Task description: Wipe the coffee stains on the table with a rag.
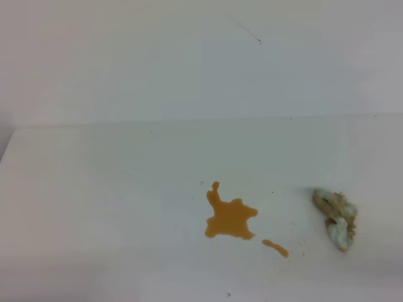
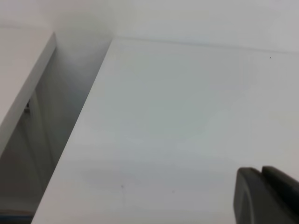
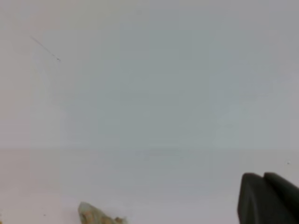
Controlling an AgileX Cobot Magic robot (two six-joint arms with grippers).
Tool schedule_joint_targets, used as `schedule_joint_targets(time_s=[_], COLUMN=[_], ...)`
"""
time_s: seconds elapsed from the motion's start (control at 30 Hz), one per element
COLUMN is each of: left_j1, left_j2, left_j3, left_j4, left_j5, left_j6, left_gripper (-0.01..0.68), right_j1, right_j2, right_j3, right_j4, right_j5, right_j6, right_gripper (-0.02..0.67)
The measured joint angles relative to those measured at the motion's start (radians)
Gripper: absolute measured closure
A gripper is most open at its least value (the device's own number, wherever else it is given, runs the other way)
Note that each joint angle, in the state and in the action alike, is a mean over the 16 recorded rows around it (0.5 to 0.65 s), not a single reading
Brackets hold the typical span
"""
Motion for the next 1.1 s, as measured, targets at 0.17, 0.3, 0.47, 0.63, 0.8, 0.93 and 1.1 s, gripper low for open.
schedule_joint_targets(time_s=[0.17, 0.3, 0.47, 0.63, 0.8, 0.93, 1.1], left_j1=[0.000, 0.000, 0.000, 0.000, 0.000, 0.000, 0.000], left_j2=[0.000, 0.000, 0.000, 0.000, 0.000, 0.000, 0.000], left_j3=[0.000, 0.000, 0.000, 0.000, 0.000, 0.000, 0.000], left_j4=[0.000, 0.000, 0.000, 0.000, 0.000, 0.000, 0.000], left_j5=[0.000, 0.000, 0.000, 0.000, 0.000, 0.000, 0.000], left_j6=[0.000, 0.000, 0.000, 0.000, 0.000, 0.000, 0.000], left_gripper=[0.674, 0.674, 0.674, 0.674, 0.674, 0.674, 0.674], right_j1=[0.000, 0.000, 0.000, 0.000, 0.000, 0.000, 0.002], right_j2=[0.000, 0.000, 0.002, 0.022, 0.110, 0.229, 0.419], right_j3=[0.000, -0.007, -0.049, -0.131, -0.264, -0.389, -0.540], right_j4=[-0.003, -0.004, -0.005, -0.006, -0.006, 0.002, 0.045], right_j5=[-0.099, -0.181, -0.239, -0.203, -0.077, 0.095, 0.339], right_j6=[0.016, 0.040, 0.065, 0.086, 0.087, 0.077, -0.014], right_gripper=[0.652, 0.652, 0.652, 0.652, 0.652, 0.652, 0.652])
